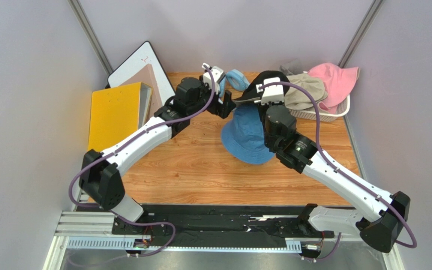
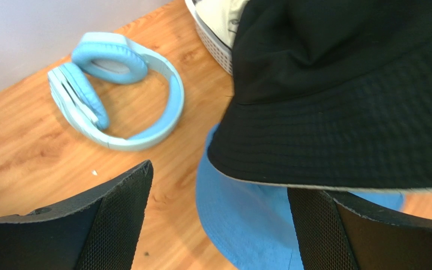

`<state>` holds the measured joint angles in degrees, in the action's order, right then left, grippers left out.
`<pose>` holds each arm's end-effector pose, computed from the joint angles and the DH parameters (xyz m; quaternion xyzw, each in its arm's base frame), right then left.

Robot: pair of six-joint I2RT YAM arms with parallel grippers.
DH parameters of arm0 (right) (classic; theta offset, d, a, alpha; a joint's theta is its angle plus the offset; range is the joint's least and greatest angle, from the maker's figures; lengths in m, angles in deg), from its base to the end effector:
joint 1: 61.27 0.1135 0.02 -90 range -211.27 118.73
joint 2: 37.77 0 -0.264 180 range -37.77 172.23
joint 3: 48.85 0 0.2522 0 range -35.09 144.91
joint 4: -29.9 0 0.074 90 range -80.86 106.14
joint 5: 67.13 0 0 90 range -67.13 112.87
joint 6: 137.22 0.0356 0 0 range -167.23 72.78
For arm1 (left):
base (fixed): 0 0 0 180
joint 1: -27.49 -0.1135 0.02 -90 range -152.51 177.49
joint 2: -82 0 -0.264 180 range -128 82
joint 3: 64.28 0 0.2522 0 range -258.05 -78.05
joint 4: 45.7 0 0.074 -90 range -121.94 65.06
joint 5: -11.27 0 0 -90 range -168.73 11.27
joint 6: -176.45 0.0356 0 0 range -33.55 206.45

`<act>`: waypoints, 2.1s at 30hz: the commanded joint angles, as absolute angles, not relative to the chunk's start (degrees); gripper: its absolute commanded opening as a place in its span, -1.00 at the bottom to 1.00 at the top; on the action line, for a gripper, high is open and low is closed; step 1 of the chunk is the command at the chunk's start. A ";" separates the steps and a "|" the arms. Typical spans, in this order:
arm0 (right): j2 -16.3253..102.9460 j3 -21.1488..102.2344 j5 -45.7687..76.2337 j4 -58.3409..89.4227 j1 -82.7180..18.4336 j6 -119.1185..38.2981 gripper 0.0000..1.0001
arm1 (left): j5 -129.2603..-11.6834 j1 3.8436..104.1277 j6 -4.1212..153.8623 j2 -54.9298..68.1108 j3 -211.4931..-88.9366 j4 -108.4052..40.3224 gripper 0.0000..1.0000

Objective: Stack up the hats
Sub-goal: Stack the hat on the hat.

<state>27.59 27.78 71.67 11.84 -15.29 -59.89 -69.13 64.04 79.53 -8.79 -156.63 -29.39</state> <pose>0.1958 0.1641 0.3912 -0.0944 0.7280 -0.1226 0.6679 0.3027 -0.2318 0.3566 0.2512 0.7499 -0.2868 0.5406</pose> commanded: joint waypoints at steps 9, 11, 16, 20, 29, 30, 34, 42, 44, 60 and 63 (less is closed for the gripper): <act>22.79 23.36 76.66 9.55 -10.22 -54.08 -1.00 | -59.49 63.87 70.57 8.85 -139.93 -33.41 0.85; 22.52 22.83 77.45 9.28 -9.16 -53.64 -1.00 | -59.22 63.96 66.78 10.18 -138.70 -33.69 0.85; 22.43 21.60 79.65 6.82 -5.38 -50.75 -1.00 | -57.11 63.87 52.37 13.00 -136.06 -37.47 0.85; 23.05 20.11 82.19 4.45 -3.09 -47.59 -1.00 | -58.00 63.87 41.73 13.53 -133.96 -38.61 0.85; 22.17 16.42 84.48 -1.00 0.60 -39.14 -1.00 | -54.65 64.31 29.16 9.93 -129.38 -47.39 0.88; 21.91 16.06 84.48 -1.09 0.78 -38.27 -1.00 | -54.22 64.40 28.36 9.23 -129.11 -49.84 0.88; 22.17 14.74 84.22 -1.53 1.40 -36.42 -1.00 | -53.60 64.75 24.41 7.38 -127.62 -56.01 0.89; 24.01 14.30 84.66 -1.09 3.24 -35.80 -1.00 | -52.10 65.72 20.10 2.46 -128.23 -62.16 0.88; 24.63 14.30 84.40 -0.74 3.68 -35.80 -1.00 | -52.02 65.89 19.13 1.23 -128.58 -63.22 0.85; 25.34 13.25 83.78 0.32 5.35 -35.71 -1.00 | -50.52 65.98 9.55 -6.07 -129.90 -78.32 0.02; 25.25 13.16 83.34 0.32 5.44 -35.54 -1.00 | -49.99 65.98 7.53 -7.39 -130.16 -81.23 -0.32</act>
<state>25.67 13.51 83.43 -2.04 4.77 -37.55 -51.55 65.77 11.19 -6.21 -128.04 -72.71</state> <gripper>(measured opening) 0.009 0.453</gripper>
